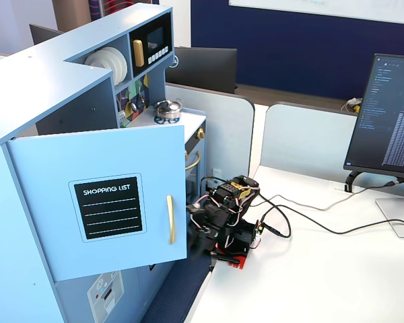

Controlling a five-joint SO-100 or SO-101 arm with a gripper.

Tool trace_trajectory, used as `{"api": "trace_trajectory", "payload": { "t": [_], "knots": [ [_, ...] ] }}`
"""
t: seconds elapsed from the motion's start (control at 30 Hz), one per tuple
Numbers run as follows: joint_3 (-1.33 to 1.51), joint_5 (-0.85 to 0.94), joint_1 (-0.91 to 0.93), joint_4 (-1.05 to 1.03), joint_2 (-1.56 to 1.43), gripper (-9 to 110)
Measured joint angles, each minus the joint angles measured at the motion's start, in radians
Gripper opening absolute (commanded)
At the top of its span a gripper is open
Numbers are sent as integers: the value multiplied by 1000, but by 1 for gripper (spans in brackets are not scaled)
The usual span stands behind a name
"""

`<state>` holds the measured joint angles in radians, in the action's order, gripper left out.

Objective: Close the left cabinet door

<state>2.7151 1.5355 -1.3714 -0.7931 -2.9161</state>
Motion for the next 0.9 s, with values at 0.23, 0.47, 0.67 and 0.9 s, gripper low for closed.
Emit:
{"api": "trace_trajectory", "payload": {
  "t": [0.23,0.47,0.67,0.9],
  "knots": [
    [-190,172,-313,399,307,0],
    [-488,264,-377,532,655,0],
    [-762,316,-387,551,920,0],
    [-1006,377,-383,552,1137,0]
  ]
}}
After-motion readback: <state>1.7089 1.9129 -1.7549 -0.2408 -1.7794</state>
